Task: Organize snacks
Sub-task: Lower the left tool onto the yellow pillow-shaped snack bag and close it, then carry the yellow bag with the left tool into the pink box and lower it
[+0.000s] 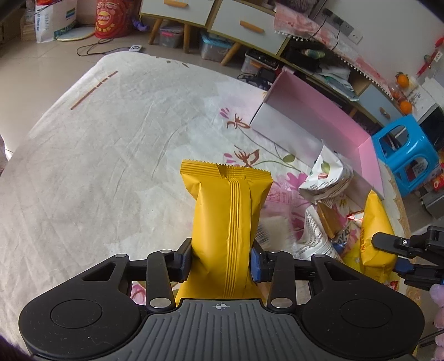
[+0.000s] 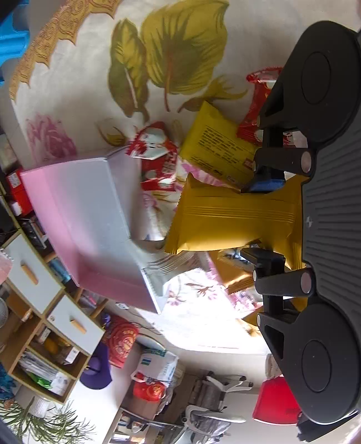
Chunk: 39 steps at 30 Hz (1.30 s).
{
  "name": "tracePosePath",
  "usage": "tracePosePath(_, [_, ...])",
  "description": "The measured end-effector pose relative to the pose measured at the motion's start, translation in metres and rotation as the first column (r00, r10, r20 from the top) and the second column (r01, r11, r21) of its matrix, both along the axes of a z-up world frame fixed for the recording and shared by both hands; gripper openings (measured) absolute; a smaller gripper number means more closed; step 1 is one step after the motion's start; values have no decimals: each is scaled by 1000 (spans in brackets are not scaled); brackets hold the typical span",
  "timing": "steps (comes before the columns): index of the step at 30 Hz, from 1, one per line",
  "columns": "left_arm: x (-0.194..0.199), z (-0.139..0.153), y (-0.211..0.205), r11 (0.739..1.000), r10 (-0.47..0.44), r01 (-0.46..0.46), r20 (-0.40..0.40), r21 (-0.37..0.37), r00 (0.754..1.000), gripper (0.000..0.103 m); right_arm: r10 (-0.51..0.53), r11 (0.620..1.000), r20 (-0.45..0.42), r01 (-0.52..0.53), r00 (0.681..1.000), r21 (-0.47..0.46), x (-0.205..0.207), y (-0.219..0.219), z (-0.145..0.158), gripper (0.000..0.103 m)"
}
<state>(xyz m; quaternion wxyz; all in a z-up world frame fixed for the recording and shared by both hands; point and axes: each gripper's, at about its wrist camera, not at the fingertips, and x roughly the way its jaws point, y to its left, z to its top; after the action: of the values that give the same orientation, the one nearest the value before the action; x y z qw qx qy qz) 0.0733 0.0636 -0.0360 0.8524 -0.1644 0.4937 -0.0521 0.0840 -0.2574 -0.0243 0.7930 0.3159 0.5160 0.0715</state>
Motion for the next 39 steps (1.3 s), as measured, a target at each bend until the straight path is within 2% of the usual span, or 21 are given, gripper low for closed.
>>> tracePosePath(6, [4,25,1,1000,-6,6,55,15,998,37,-37,999,51,37,998,1,0,-14,10,32])
tracePosePath(11, [23,47,-8,1000,-3,1,97,28,995,36,-57,998,75,56,996,22,4,-21,17,32])
tracePosePath(17, [66,71,-38,998,-42,33,163,58,986,36,-94,994,137,85,986,71,11,-35,29,32])
tracePosePath(21, [102,78,-58,998,-55,48,182,43,982,36,-96,995,154,90,983,43,23,-33,30,32])
tracePosePath(27, [151,70,-91,991,-121,102,250,85,961,36,-87,996,187,88,978,3,57,-34,28,32])
tracePosePath(32, [187,47,-112,980,-189,163,279,115,941,37,-100,995,244,99,965,16,83,-38,17,33])
tracePosePath(35, [197,30,-119,972,-215,179,268,152,939,37,-96,995,265,102,959,-8,96,-38,9,33])
tracePosePath(39, [199,11,-119,958,-226,181,201,222,953,37,-94,994,269,105,959,-23,107,-36,-3,33])
